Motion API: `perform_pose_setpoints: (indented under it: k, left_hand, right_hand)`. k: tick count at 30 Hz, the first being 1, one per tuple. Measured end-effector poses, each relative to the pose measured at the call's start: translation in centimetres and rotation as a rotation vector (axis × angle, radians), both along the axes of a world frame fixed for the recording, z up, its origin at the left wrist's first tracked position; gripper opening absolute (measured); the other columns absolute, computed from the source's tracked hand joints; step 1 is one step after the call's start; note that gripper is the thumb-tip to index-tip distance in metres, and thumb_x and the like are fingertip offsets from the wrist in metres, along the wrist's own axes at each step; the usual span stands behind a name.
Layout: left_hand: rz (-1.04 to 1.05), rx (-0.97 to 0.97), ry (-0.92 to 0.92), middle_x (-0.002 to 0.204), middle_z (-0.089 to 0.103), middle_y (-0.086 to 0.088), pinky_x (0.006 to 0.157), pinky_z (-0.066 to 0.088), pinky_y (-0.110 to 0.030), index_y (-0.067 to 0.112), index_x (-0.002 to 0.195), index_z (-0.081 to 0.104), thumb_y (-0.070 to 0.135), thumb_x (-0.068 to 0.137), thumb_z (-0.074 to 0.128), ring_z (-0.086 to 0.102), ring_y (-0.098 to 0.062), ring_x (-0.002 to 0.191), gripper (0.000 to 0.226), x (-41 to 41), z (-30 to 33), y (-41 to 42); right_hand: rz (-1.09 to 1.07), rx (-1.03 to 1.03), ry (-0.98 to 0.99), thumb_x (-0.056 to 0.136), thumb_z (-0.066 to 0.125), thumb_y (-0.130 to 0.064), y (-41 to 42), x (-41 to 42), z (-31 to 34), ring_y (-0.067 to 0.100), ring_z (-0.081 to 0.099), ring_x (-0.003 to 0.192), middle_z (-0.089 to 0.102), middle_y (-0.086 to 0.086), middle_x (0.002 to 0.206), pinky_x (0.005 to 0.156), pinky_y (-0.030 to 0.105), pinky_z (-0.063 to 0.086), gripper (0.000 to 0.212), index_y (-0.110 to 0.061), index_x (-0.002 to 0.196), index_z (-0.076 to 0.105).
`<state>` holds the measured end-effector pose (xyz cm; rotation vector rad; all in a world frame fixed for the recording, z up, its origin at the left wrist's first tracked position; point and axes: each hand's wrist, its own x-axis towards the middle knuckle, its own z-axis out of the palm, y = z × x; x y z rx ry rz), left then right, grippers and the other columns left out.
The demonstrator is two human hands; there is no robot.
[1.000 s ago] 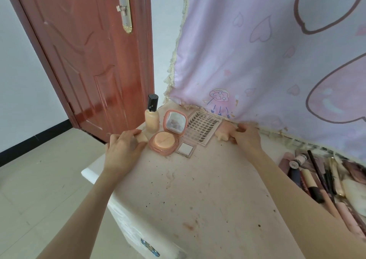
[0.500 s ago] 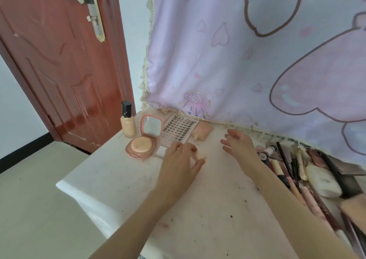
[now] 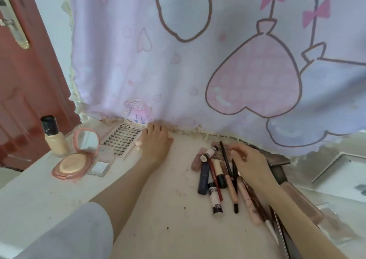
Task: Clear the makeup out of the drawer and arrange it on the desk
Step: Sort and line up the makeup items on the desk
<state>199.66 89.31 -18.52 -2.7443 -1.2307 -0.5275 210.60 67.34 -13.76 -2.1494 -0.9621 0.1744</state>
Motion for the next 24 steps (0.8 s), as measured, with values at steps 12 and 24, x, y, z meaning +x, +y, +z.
perform_pose_setpoints:
  k: [12,24]
  left_hand:
    - [-0.287,-0.118,-0.209,0.122,0.058,-0.010,0.091,0.042,-0.040,0.009,0.121,0.057,0.035,0.083,0.017,0.053,-0.031,0.113,0.060,-1.7,-3.1,-4.5]
    - [-0.266,-0.181,-0.042,0.151,0.030,0.002,0.113,0.009,-0.027,0.019,0.140,0.035,0.043,0.071,-0.014,0.021,-0.014,0.140,0.089,-2.2,-3.0,-4.7]
  right_hand:
    - [0.235,-0.527,-0.450,0.091,0.048,-0.025,4.4,3.3,-0.9,0.021,0.032,0.128,0.046,-0.005,0.137,0.102,0.040,0.028,0.039,-0.028,0.130,0.049]
    - [0.282,-0.672,-0.465,0.079,0.058,-0.043,6.1,6.0,0.3,0.023,0.038,0.114,0.056,0.003,0.115,0.086,0.035,0.034,0.043,-0.020,0.116,0.052]
